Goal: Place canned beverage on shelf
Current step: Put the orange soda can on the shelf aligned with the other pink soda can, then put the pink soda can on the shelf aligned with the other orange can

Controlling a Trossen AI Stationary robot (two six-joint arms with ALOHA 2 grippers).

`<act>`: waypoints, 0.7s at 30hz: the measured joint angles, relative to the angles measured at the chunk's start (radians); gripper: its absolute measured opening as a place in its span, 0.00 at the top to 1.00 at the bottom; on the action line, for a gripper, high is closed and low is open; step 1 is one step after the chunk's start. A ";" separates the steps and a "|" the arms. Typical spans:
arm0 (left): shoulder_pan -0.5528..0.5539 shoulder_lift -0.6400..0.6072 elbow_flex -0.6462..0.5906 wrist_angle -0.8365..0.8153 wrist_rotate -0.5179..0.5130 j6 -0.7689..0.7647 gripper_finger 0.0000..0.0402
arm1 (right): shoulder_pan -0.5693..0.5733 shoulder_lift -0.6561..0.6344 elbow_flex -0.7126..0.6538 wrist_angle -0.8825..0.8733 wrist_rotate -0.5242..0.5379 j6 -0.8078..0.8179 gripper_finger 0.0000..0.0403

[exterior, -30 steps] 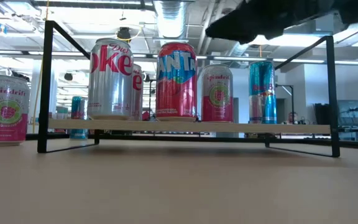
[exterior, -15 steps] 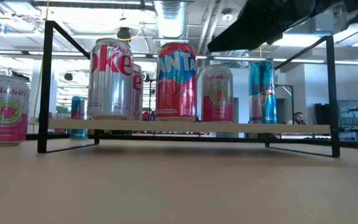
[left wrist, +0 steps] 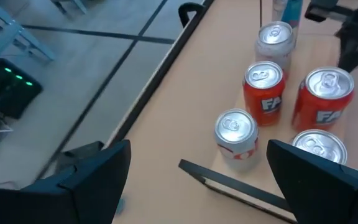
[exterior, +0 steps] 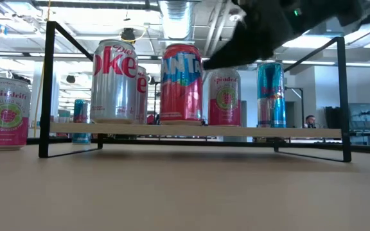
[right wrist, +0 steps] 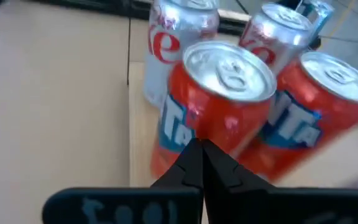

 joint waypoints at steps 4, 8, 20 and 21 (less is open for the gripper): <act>0.000 -0.089 -0.123 0.052 0.011 -0.053 0.10 | -0.007 0.013 0.005 0.040 -0.003 0.000 0.95; 0.000 -0.154 -0.210 0.067 0.034 -0.120 0.10 | -0.007 0.011 0.007 0.020 -0.003 0.000 0.95; 0.012 -0.187 -0.255 0.063 0.115 -0.252 0.10 | 0.059 -0.077 0.006 -0.066 -0.006 -0.009 0.94; 0.023 -0.184 -0.259 0.062 0.139 -0.281 0.10 | 0.073 -0.090 0.006 -0.067 -0.006 -0.011 0.94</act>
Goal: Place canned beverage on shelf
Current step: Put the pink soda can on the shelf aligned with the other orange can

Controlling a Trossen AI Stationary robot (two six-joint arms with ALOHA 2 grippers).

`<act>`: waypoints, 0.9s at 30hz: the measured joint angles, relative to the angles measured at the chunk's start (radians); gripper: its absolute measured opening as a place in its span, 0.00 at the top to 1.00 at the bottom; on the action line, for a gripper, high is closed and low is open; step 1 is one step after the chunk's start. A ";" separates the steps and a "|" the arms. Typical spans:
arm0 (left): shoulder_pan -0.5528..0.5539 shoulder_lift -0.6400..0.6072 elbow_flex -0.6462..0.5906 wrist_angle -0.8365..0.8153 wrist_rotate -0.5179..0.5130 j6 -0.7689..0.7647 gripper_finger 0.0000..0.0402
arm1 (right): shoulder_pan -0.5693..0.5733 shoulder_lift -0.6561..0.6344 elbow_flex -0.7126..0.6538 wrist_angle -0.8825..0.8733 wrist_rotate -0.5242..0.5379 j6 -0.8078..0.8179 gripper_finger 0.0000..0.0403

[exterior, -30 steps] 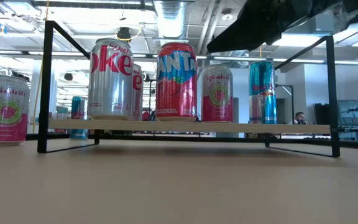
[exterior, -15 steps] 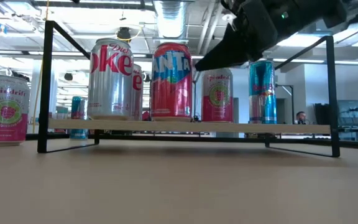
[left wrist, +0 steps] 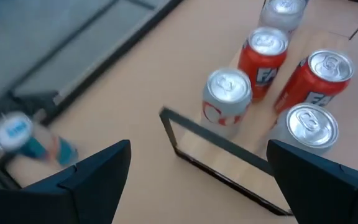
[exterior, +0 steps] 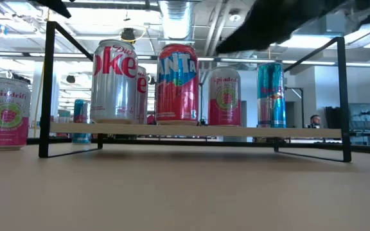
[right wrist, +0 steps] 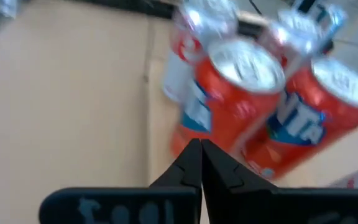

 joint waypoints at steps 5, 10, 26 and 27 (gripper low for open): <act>0.088 0.012 -0.016 -0.116 0.147 -0.237 0.10 | 0.054 -0.034 0.000 -0.001 0.000 -0.030 0.94; 0.226 0.026 -0.043 -0.310 0.373 -0.360 0.10 | 0.075 -0.031 0.000 0.010 -0.002 -0.052 0.94; 0.350 0.020 -0.285 -0.121 0.623 -0.045 0.10 | 0.076 -0.030 0.000 -0.012 -0.003 -0.014 0.94; 0.350 0.020 -0.298 -0.107 0.633 -0.035 0.10 | 0.077 -0.030 0.000 -0.013 -0.003 -0.010 0.94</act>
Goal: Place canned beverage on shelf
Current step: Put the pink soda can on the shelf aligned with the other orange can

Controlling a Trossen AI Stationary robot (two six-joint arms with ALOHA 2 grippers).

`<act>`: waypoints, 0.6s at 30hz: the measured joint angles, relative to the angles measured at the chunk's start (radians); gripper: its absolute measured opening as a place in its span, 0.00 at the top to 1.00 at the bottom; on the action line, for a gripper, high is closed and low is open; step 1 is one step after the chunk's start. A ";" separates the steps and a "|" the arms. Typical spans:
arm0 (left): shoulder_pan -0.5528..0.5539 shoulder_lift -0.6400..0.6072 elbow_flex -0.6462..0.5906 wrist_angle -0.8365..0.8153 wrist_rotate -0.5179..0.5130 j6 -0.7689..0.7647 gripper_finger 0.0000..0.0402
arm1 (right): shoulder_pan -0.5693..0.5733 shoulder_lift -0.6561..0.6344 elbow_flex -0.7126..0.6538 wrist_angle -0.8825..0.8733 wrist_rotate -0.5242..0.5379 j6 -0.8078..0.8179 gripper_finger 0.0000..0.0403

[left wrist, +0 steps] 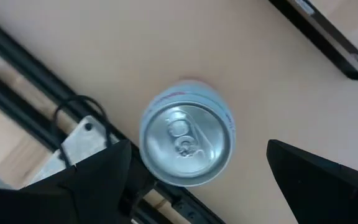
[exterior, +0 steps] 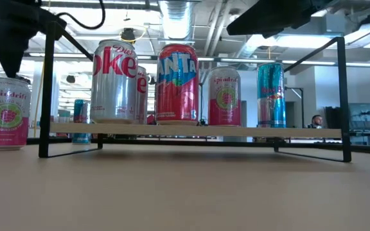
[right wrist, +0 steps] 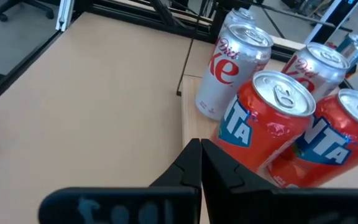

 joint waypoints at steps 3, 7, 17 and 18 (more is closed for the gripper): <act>0.000 0.000 -0.030 0.024 0.006 0.014 0.10 | 0.005 0.000 0.000 -0.001 0.000 0.001 0.94; 0.000 -0.001 -0.048 0.023 0.004 0.015 0.10 | 0.011 0.000 0.000 -0.006 -0.001 0.005 0.93; 0.000 0.000 -0.048 0.067 -0.007 0.035 0.10 | 0.018 0.000 0.000 -0.005 -0.001 0.005 0.93; 0.000 0.000 -0.048 0.069 -0.014 0.036 0.10 | 0.018 0.000 0.000 -0.005 -0.001 0.005 0.93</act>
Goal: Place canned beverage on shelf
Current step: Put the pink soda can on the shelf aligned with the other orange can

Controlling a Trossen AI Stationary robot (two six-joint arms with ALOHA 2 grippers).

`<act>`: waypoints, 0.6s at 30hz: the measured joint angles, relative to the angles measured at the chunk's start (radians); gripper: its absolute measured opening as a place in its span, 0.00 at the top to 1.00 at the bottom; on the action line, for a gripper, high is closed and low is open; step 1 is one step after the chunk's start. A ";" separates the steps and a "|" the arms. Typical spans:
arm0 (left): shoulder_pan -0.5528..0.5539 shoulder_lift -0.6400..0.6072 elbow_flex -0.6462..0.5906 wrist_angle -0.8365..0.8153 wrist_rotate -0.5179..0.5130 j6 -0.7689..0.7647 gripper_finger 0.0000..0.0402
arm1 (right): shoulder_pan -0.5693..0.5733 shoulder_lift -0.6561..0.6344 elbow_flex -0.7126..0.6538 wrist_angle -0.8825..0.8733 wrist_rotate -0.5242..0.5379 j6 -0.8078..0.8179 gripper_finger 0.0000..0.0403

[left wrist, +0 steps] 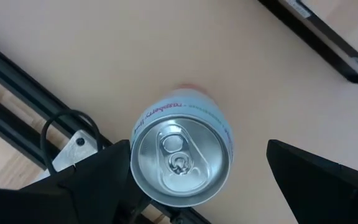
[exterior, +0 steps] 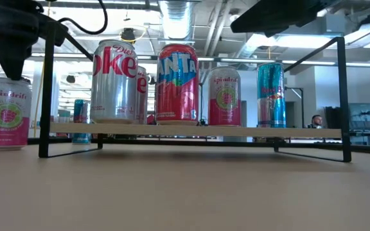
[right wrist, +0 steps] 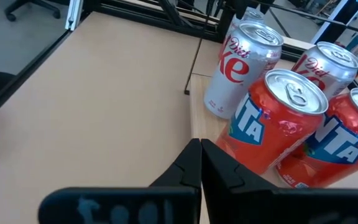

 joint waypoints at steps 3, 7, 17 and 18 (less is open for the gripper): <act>0.000 0.000 0.000 0.000 -0.004 0.000 0.10 | 0.000 0.000 0.000 0.000 0.000 0.000 0.93; 0.000 0.000 -0.002 0.002 -0.007 0.000 0.10 | 0.000 0.000 0.000 0.000 0.000 0.000 0.93; 0.000 -0.003 -0.123 0.086 0.001 0.008 0.10 | 0.013 0.000 0.000 -0.017 -0.001 0.015 0.93; 0.001 -0.007 -0.123 0.088 0.000 0.008 0.10 | 0.013 0.000 0.000 -0.018 -0.001 0.015 0.93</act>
